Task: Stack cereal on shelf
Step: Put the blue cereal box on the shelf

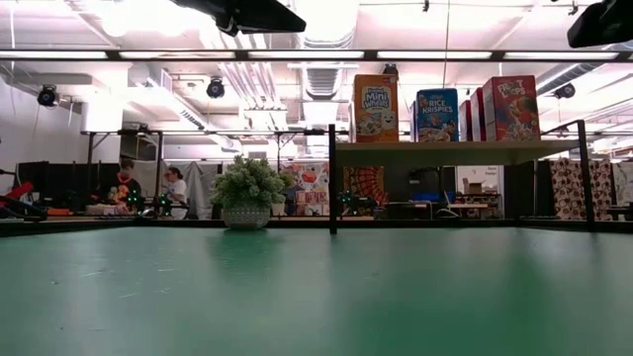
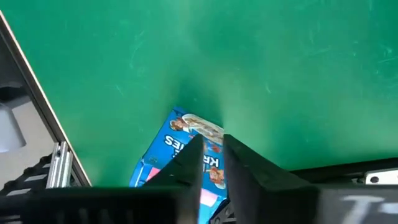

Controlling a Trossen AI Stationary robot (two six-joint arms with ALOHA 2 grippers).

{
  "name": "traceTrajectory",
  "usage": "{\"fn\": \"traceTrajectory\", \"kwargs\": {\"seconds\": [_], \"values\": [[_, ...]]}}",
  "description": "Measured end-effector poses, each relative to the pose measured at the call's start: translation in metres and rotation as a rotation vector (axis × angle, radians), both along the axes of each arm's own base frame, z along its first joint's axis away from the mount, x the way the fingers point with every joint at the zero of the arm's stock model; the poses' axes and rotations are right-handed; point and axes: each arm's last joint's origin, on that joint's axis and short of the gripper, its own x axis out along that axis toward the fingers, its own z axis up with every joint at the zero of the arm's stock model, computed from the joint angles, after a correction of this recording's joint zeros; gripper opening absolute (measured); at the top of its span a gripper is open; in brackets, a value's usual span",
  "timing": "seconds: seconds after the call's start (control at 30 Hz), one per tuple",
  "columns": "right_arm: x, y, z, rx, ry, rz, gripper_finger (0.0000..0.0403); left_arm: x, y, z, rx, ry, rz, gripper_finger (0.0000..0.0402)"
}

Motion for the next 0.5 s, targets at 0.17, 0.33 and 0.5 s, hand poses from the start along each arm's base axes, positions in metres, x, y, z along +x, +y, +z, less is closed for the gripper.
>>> {"fn": "traceTrajectory", "kwargs": {"seconds": [0.17, 0.33, 0.5], "values": [[0.0, 0.001, 0.002, 0.003, -0.02, 0.056, 0.0126, 0.0, 0.0, 0.0, 0.001, 0.0, 0.0, 0.0], [-0.011, 0.007, -0.002, -0.037, 0.041, 0.239, 0.0209, 0.0, 0.001, 0.001, 0.004, -0.011, 0.006, 0.0], [-0.023, 0.015, -0.005, -0.055, 0.094, 0.377, 0.026, 0.0, 0.003, 0.003, 0.023, -0.025, 0.061, 0.0]]}}
